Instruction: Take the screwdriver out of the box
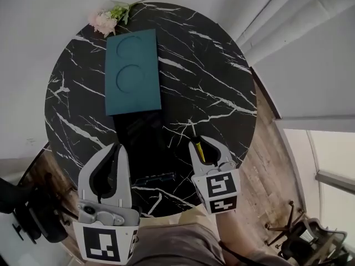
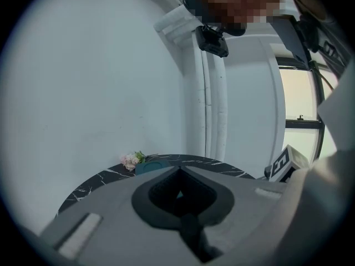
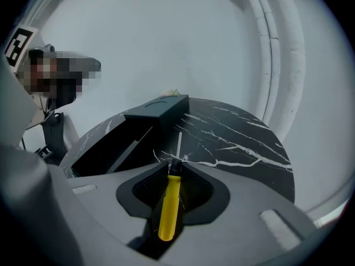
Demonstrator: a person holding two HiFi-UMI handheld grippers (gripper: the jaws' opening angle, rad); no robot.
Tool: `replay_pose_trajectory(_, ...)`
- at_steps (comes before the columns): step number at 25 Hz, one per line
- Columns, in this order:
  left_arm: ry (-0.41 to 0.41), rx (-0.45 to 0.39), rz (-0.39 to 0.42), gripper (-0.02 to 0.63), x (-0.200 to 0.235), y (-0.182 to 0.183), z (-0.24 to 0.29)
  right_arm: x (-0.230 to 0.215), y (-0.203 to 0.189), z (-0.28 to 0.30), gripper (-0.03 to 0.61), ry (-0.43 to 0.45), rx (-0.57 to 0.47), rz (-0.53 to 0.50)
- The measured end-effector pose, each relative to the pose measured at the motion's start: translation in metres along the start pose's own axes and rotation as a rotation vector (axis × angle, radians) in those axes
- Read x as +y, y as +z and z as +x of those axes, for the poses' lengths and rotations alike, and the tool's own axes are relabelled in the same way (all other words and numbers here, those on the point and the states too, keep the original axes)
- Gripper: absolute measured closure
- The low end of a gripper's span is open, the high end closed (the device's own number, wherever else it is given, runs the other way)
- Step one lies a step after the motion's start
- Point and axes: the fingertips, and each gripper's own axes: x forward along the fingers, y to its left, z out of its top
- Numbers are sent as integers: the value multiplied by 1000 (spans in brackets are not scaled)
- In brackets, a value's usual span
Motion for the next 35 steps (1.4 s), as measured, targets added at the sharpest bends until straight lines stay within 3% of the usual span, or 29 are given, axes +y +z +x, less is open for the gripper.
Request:
replay_pose_trajectory(11,24,13,-26,614,15,-15,-6,4,-25,26,477,-3,106,-22)
replay_pose_trajectory(19,51,-19,-20,614,12,-3,-23,8,-9,9,445,16,41,-40)
replay_pose_trajectory(27,93,-133,-8,614,-9,46,-57,13,65,-67,482,30,-203,-78)
replay_pose_trajectory(31,127,-198,-8,614,-22,74,-88,34,109,-127,552,80,-370,-120)
replay_pose_trajectory(35,175,-260,-3,614,-39,94,-126,60,138,-187,552,135,-508,-174)
